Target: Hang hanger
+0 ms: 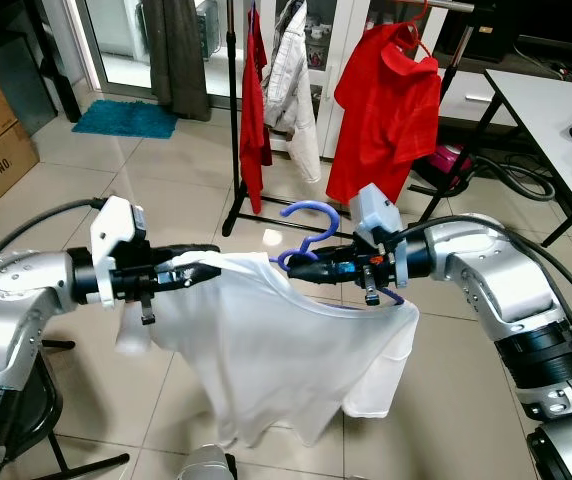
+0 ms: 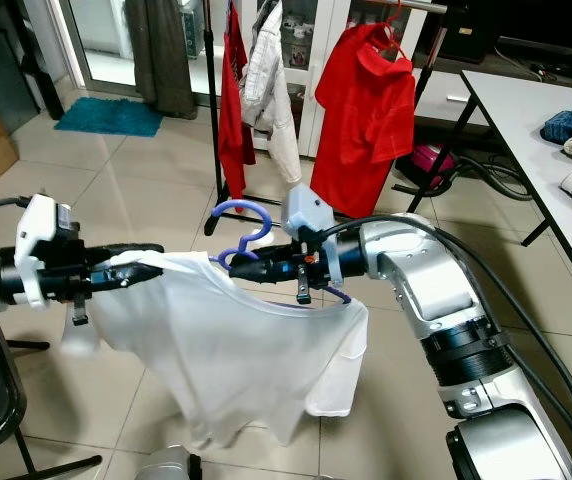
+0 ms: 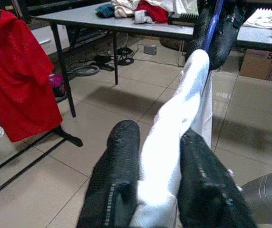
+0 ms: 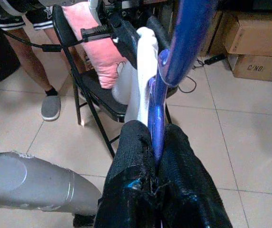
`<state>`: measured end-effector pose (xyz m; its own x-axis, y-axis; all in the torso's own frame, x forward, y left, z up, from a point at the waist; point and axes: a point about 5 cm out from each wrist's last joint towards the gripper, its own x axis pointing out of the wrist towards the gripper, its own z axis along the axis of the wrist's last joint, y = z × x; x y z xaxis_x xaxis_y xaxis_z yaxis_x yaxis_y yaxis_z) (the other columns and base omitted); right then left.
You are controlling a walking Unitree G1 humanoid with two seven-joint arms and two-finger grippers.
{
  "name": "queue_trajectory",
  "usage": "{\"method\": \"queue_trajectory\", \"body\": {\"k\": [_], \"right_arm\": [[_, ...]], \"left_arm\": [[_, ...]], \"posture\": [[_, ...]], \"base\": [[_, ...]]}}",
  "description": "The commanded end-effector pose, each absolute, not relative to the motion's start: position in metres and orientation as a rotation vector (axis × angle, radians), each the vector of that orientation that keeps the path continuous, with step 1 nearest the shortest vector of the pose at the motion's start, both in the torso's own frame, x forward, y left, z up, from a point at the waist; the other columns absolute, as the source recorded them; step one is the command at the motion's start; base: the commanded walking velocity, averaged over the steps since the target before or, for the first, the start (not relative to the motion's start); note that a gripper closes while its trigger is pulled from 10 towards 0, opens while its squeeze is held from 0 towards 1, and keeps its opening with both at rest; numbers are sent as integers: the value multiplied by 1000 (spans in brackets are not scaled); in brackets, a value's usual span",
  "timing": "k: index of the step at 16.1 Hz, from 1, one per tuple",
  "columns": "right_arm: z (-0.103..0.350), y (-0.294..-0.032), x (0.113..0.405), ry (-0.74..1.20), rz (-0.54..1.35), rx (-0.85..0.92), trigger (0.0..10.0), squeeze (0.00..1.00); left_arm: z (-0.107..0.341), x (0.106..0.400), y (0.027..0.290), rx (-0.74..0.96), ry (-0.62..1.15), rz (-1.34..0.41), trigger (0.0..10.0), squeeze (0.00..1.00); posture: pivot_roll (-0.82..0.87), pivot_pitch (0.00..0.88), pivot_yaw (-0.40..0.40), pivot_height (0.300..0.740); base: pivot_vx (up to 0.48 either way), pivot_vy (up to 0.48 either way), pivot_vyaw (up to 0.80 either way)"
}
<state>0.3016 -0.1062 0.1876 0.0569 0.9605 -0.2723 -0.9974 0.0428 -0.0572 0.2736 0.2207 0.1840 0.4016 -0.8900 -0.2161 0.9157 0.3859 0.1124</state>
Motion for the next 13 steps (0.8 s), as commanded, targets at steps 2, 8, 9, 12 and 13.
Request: {"method": "queue_trajectory", "body": {"k": [2, 8, 9, 12, 13], "right_arm": [[187, -128, 307, 199, 1420, -261, 0, 0], [189, -131, 310, 195, 1396, -267, 0, 0], [189, -131, 310, 195, 1396, -267, 0, 0], [189, -131, 310, 195, 1396, -267, 0, 0], [189, -131, 310, 195, 1396, -267, 0, 0]], "left_arm": [[202, 274, 237, 231, 82, -1083, 10000, 1000], [202, 271, 239, 225, 91, -1080, 10000, 1000], [202, 271, 239, 225, 91, -1080, 10000, 1000], [202, 271, 239, 225, 91, -1080, 10000, 1000], [202, 271, 239, 225, 91, -1080, 10000, 1000]], "posture": [[0, 0, -37, 740], [2, 0, -38, 740], [2, 0, -38, 740], [2, 0, -38, 740], [2, 0, -38, 740]], "base": [[0, 0, 0], [0, 0, 0], [0, 0, 0], [0, 0, 0], [0, 0, 0]]}}
